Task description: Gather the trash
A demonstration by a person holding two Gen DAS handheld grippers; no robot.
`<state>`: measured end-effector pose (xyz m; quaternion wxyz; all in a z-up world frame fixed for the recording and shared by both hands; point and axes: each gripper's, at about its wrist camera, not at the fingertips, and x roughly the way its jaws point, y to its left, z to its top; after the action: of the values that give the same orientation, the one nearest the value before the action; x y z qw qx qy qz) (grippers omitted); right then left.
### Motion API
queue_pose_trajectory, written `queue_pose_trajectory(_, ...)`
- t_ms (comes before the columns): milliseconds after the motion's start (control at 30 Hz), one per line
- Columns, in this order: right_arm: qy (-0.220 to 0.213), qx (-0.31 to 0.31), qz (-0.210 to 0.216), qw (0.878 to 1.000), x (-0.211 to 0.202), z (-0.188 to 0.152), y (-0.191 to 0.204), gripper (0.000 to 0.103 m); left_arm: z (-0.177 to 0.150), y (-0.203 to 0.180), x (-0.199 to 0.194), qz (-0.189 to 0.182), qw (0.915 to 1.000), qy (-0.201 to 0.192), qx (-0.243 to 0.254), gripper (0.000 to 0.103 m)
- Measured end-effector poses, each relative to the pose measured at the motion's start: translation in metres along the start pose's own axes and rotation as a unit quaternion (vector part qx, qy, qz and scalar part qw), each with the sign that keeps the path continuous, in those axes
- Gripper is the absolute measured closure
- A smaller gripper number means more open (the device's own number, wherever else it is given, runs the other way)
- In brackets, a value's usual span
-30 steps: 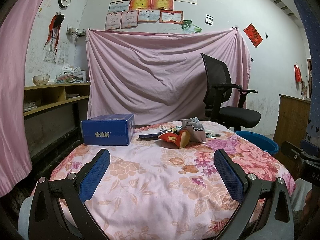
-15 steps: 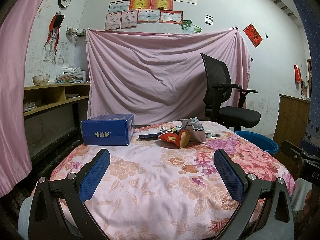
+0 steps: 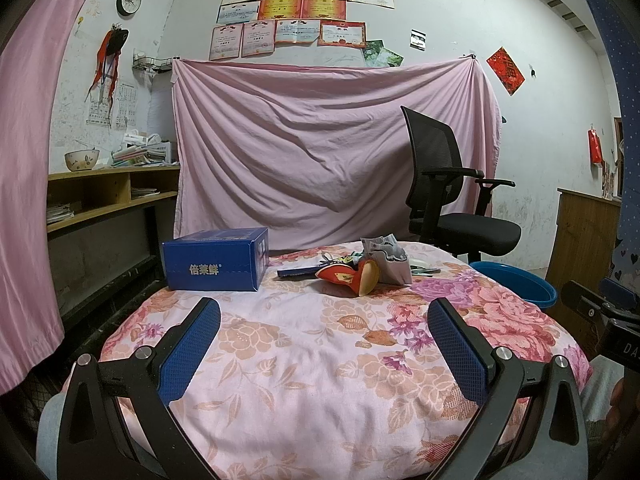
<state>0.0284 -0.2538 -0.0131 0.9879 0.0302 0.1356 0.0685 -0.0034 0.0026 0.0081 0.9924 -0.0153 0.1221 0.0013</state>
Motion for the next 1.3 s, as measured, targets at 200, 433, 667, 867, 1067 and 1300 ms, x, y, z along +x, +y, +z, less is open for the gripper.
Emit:
queue_pose_trajectory(200,0.0,0.0,0.0,1.0,0.0,0.0,0.0,0.0,0.0,0.0,0.0,0.0,1.0,0.0,0.0,0.001)
queue_pose_trajectory(433,0.0,0.0,0.0,1.0,0.0,0.0,0.0,0.0,0.0,0.0,0.0,0.0,1.0,0.0,0.0,0.001)
queue_pose_trajectory(667,0.0,0.0,0.0,1.0,0.0,0.0,0.0,0.0,0.001,0.0,0.0,0.0,1.0,0.0,0.0,0.001)
queue_pose_trajectory(867,0.0,0.0,0.0,1.0,-0.001,0.001,0.0,0.0,0.0,0.0,0.0,0.0,1.0,0.0,0.0,0.001)
queue_pose_trajectory(1067,-0.001,0.0,0.0,1.0,-0.001,0.001,0.001,0.0,-0.003,-0.002,0.002,0.002,1.0,0.0,0.0,0.001)
queue_pose_trajectory(1300,-0.003,0.005,0.001,1.0,-0.004,0.003,0.002,0.0,-0.003,-0.003,0.011,-0.003,0.9998,0.012,-0.012,0.001)
